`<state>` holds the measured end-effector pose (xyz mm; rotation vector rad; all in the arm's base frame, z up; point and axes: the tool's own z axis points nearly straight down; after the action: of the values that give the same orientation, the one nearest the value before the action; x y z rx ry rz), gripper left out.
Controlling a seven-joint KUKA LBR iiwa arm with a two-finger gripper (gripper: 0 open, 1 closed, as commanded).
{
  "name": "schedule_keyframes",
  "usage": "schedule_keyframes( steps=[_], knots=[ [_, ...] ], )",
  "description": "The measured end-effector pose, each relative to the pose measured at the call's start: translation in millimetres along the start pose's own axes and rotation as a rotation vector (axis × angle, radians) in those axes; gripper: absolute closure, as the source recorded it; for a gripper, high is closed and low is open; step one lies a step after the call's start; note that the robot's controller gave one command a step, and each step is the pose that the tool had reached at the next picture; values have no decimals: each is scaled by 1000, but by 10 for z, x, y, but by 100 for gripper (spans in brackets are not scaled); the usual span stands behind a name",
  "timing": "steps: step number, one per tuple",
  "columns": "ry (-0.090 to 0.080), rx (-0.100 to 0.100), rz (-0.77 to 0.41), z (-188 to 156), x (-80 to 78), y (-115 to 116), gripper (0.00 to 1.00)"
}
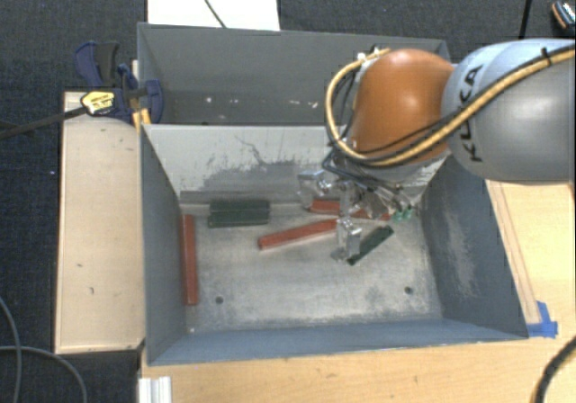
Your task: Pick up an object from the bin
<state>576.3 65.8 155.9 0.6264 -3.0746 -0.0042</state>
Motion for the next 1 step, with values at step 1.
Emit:
schedule_keyframes(
  steps=[1],
  knots=[
    [-15, 6, 28, -778, -131, -57, 0]
  ],
)
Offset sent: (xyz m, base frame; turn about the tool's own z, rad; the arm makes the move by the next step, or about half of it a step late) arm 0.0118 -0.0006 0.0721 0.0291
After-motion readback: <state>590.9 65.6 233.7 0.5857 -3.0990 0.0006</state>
